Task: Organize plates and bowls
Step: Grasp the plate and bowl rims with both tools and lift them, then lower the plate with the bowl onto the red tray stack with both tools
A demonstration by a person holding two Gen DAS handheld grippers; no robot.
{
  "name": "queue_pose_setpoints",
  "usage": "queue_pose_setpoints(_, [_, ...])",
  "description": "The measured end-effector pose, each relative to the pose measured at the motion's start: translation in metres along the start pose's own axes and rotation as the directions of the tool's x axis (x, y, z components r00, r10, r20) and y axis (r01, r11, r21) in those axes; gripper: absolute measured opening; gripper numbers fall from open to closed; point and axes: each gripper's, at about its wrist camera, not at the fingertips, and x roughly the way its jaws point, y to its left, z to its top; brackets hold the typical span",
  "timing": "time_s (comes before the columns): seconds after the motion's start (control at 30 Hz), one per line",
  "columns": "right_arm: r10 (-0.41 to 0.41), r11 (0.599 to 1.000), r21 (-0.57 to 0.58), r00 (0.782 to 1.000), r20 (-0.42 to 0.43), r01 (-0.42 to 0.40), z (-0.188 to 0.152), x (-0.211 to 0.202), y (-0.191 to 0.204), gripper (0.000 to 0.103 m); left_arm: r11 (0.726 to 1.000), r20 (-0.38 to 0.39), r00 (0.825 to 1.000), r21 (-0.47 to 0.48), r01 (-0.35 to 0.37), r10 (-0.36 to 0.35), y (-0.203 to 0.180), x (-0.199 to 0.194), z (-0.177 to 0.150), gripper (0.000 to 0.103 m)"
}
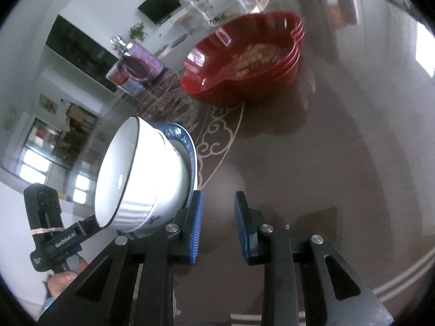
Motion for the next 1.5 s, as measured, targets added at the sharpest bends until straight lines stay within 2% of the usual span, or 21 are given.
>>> queue_pose_setpoints(0.1, [0.023,0.999,0.046,1.000,0.003,-0.023,0.003,0.002,-0.007,0.027,1.000,0.003,1.000,-0.016,0.013,-0.012,0.004,0.002,0.002,0.033])
queue_pose_setpoints(0.2, [0.029,0.996,0.082,0.999,0.036,-0.032,0.004,-0.009,-0.010,0.030,0.999,0.027,0.999,-0.022,0.037,-0.037,0.006,-0.003,0.000,0.026])
queue_pose_setpoints(0.23, [0.045,0.994,0.094,0.998,0.042,-0.049,0.004,-0.013,-0.011,0.034,0.999,0.028,0.999,-0.015,0.042,-0.042,0.005,-0.003,0.000,0.023])
queue_pose_setpoints(0.27, [0.064,0.992,0.103,0.997,0.045,-0.069,0.003,-0.015,-0.013,0.042,0.999,0.031,0.998,-0.007,0.047,-0.047,0.003,-0.002,0.000,0.021])
queue_pose_setpoints(0.33, [0.085,0.988,0.121,0.994,0.072,-0.093,0.000,-0.025,-0.014,0.047,0.999,0.033,0.998,-0.014,0.046,-0.046,0.004,-0.003,0.000,0.020])
queue_pose_setpoints(0.43, [0.111,0.986,0.114,0.992,0.066,-0.118,-0.002,-0.026,-0.010,0.048,0.997,0.043,0.997,-0.034,0.072,-0.070,0.007,-0.008,0.000,0.020])
queue_pose_setpoints(0.63, [0.096,0.992,0.083,0.995,0.031,-0.098,-0.001,-0.008,-0.005,0.047,0.983,0.069,0.987,-0.104,0.152,-0.145,0.024,-0.011,-0.004,0.020])
queue_pose_setpoints(0.7, [0.093,0.992,0.081,0.995,0.022,-0.095,-0.002,-0.002,-0.004,0.045,0.986,0.069,0.988,-0.084,0.142,-0.136,0.020,-0.006,-0.003,0.020])
queue_pose_setpoints(0.8, [0.095,0.993,0.076,0.995,0.010,-0.096,-0.001,0.007,-0.003,0.037,0.981,0.076,0.983,-0.079,0.174,-0.168,0.017,0.002,-0.005,0.011])
queue_pose_setpoints(0.83, [0.097,0.992,0.074,0.995,0.006,-0.098,-0.001,0.009,-0.003,0.030,0.983,0.084,0.983,-0.075,0.170,-0.164,0.017,0.003,-0.005,0.011])
queue_pose_setpoints(0.9, [0.125,0.989,0.082,0.992,0.013,-0.126,0.001,0.011,-0.004,0.023,0.985,0.102,0.983,-0.062,0.161,-0.155,0.015,0.002,-0.006,0.010])
queue_pose_setpoints(0.97, [0.163,0.984,0.072,0.986,0.013,-0.164,0.004,0.013,-0.002,0.009,0.986,0.108,0.983,-0.061,0.155,-0.148,0.014,0.001,-0.006,0.009])
queue_pose_setpoints(1.1, [0.107,0.994,-0.018,0.994,-0.003,-0.107,0.005,0.014,0.012,0.010,0.990,0.117,0.986,-0.061,0.125,-0.117,0.010,-0.004,-0.004,0.006])
queue_pose_setpoints(1.3, [0.110,0.994,-0.015,0.994,0.009,-0.110,0.004,0.013,0.011,0.010,0.993,0.125,0.986,-0.044,0.113,-0.107,0.005,-0.014,0.003,0.006])
queue_pose_setpoints(1.5, [0.109,0.992,-0.062,0.993,0.055,-0.106,0.010,0.001,0.022,0.010,0.992,0.146,0.983,-0.033,0.118,-0.112,-0.001,-0.022,0.014,0.006])
